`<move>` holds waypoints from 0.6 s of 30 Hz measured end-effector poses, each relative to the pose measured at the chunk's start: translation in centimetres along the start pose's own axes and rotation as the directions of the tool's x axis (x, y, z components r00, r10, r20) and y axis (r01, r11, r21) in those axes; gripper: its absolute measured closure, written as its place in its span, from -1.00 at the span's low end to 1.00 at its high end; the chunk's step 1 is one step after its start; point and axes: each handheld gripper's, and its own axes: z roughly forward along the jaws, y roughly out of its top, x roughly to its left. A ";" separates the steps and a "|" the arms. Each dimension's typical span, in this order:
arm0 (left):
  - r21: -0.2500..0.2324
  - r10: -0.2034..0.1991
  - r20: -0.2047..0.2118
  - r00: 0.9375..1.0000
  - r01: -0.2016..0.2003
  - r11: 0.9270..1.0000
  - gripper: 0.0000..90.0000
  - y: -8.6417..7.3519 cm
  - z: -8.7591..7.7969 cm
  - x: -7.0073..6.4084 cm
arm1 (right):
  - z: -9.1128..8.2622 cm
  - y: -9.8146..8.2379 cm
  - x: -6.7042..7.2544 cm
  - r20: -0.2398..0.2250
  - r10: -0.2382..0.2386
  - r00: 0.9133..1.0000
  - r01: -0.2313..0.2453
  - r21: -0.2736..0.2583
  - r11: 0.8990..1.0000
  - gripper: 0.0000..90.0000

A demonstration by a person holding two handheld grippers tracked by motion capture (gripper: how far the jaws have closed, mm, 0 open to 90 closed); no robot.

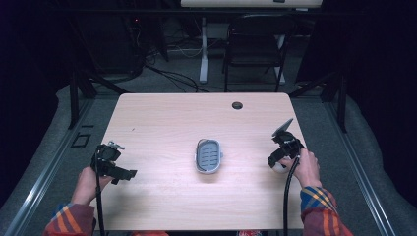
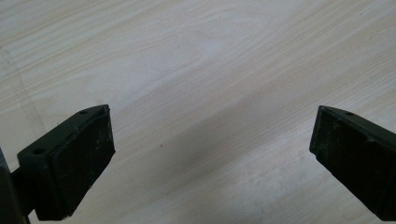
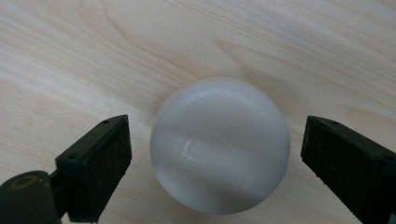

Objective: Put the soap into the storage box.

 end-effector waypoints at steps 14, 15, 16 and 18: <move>0.002 -0.002 0.001 1.000 0.002 1.000 -1.00 0.0 0.0 -0.1 | 0.7 0.0 0.4 0.023 0.005 1.000 -0.005 0.008 1.000 -0.51; 0.001 -0.002 0.001 1.000 0.002 1.000 -1.00 0.0 0.0 -0.1 | 0.7 0.0 0.4 0.029 0.006 1.000 -0.006 0.001 1.000 -0.49; 0.001 -0.002 0.001 1.000 0.002 1.000 -1.00 0.0 0.0 -0.1 | 0.7 0.0 0.4 0.029 0.006 1.000 -0.006 0.001 1.000 -0.49; 0.002 -0.002 0.000 1.000 0.002 1.000 -1.00 0.0 0.0 -0.1 | 0.7 0.0 0.4 0.030 0.006 1.000 -0.006 0.000 1.000 -0.49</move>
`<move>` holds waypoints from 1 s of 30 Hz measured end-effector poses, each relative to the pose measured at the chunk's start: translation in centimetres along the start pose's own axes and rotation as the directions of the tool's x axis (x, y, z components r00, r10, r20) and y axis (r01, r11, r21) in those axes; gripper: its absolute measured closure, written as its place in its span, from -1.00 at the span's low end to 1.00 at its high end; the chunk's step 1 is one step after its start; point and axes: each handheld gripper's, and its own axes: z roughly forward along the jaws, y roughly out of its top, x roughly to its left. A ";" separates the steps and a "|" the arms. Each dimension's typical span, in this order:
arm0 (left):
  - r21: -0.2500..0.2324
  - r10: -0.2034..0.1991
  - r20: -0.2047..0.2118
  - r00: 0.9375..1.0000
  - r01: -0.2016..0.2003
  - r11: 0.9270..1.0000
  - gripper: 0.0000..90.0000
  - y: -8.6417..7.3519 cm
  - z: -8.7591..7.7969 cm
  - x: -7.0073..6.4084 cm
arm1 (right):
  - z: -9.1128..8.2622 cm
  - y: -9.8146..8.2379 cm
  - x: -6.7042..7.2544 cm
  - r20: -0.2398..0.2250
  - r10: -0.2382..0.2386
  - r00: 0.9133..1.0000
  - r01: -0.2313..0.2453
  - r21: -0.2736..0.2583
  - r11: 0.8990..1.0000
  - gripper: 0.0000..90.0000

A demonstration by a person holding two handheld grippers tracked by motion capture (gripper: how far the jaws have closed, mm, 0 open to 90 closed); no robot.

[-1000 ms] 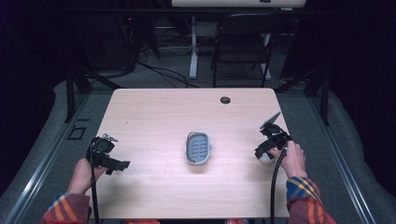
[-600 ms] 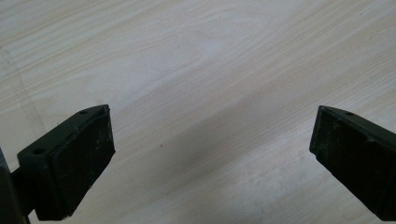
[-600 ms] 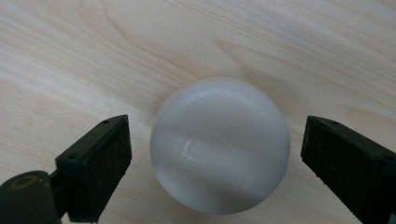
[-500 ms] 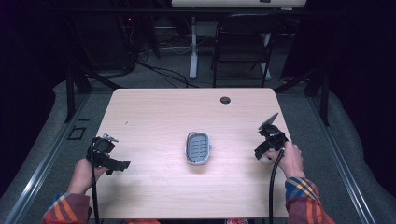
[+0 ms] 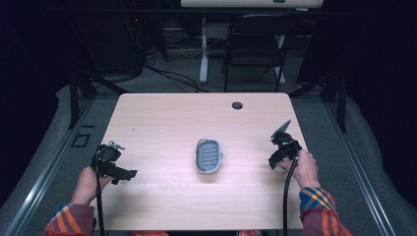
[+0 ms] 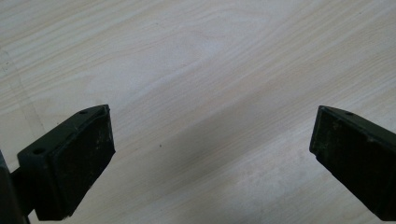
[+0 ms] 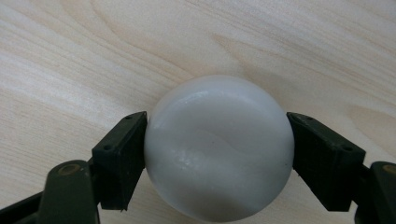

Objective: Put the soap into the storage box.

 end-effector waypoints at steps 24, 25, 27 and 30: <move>-0.002 0.000 0.000 1.000 0.000 1.000 -1.00 0.0 0.0 0.0 | 0.0 -0.2 0.0 -0.007 0.007 1.000 -0.008 -0.007 1.000 -0.48; -0.001 0.000 0.001 1.000 0.000 1.000 -1.00 0.0 0.0 0.0 | -0.1 -0.2 0.0 -0.007 0.009 1.000 -0.009 -0.011 1.000 -0.48; -0.001 -0.001 0.001 1.000 0.001 1.000 -1.00 0.0 0.0 0.0 | -0.4 -0.1 -0.1 -0.006 -0.006 1.000 0.006 0.006 1.000 -0.48; 0.000 -0.001 0.002 1.000 0.001 1.000 -1.00 0.0 0.0 0.0 | -0.4 -0.2 -0.1 -0.010 0.008 1.000 -0.008 -0.014 1.000 -0.48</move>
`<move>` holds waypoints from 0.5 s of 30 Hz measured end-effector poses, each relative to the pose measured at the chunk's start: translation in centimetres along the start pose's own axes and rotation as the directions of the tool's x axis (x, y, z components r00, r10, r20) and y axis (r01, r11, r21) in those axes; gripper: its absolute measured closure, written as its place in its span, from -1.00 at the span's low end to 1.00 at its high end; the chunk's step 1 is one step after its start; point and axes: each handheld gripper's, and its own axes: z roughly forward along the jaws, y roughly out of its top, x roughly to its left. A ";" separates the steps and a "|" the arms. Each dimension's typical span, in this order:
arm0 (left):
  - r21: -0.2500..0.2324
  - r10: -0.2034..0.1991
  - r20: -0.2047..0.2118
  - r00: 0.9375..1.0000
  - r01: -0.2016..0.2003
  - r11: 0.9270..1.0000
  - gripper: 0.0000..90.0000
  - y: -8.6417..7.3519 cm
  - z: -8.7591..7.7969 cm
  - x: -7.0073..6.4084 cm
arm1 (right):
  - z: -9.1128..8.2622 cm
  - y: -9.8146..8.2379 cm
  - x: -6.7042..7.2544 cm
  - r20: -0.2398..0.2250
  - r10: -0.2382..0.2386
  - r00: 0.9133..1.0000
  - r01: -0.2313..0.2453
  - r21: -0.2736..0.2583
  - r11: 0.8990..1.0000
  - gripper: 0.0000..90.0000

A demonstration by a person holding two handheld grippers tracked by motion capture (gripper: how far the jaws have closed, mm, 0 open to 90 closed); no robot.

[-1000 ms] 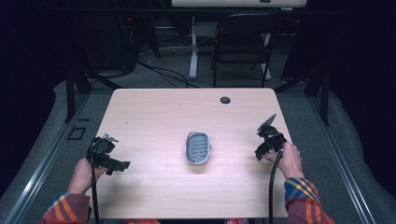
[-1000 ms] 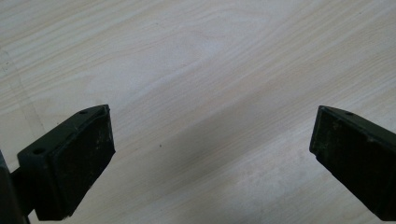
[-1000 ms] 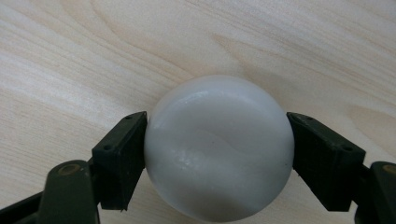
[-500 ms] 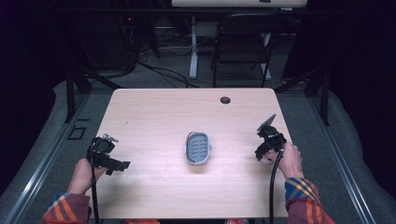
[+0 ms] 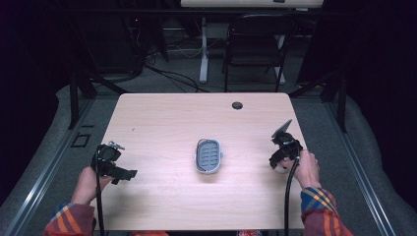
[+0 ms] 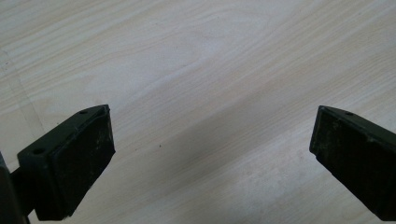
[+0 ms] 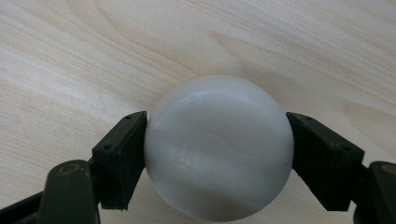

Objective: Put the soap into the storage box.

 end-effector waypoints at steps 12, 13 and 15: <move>0.000 0.001 0.000 1.000 -0.001 1.000 -1.00 0.0 0.0 0.0 | -0.7 -0.2 0.0 -0.011 -0.002 1.000 0.002 -0.001 1.000 -0.48; -0.002 0.002 0.000 1.000 -0.002 1.000 -1.00 0.0 0.0 0.0 | -0.7 -0.2 0.0 -0.010 0.001 1.000 -0.001 -0.004 1.000 -0.48; 0.000 0.002 0.002 1.000 -0.002 1.000 -1.00 0.0 0.0 0.0 | -0.8 -0.2 0.1 -0.007 -0.001 1.000 0.001 -0.006 1.000 -0.48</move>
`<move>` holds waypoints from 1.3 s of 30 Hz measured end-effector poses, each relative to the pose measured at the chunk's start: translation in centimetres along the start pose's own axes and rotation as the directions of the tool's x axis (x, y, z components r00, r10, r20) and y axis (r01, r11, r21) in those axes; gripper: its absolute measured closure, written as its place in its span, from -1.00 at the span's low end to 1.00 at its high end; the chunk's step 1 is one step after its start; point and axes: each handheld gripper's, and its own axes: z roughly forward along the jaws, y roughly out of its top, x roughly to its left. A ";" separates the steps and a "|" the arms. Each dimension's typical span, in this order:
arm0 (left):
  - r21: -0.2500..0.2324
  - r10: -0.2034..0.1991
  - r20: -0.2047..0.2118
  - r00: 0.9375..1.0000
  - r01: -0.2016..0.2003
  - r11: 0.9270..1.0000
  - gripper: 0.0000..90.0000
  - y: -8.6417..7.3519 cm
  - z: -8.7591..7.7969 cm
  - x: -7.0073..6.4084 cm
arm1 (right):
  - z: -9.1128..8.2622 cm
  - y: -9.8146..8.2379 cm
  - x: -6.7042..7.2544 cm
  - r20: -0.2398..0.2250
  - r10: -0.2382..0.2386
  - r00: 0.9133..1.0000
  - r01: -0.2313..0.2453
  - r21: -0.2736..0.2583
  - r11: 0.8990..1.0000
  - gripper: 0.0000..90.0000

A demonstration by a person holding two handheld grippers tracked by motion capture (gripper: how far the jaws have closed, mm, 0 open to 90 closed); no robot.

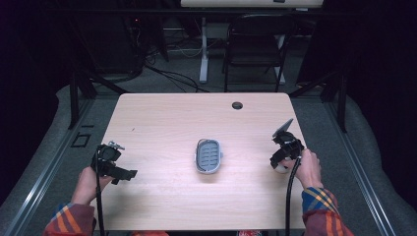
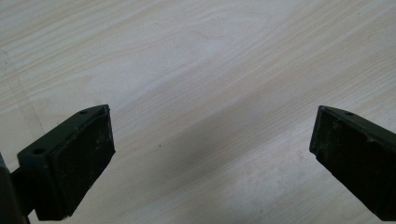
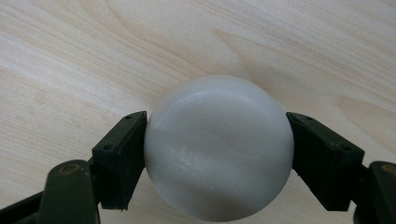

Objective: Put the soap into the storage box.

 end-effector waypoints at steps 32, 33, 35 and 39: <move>0.002 0.009 0.002 1.000 -0.009 1.000 -1.00 -0.1 0.0 0.0 | -1.8 0.8 2.5 -0.029 -0.066 0.997 0.066 -0.009 0.998 -0.48; 0.002 0.009 0.002 1.000 -0.009 1.000 -1.00 -0.1 0.0 0.0 | -1.9 1.0 2.8 -0.029 -0.075 0.997 0.075 -0.011 0.997 -0.48; 0.002 0.009 0.002 1.000 -0.009 1.000 -1.00 -0.1 0.0 0.0 | -1.9 1.1 3.0 -0.033 -0.083 0.996 0.083 -0.011 0.997 -0.48; 0.002 0.010 0.002 1.000 -0.010 1.000 -1.00 -0.1 0.0 0.0 | -2.2 1.5 3.3 -0.023 -0.116 0.993 0.117 0.022 0.993 -0.48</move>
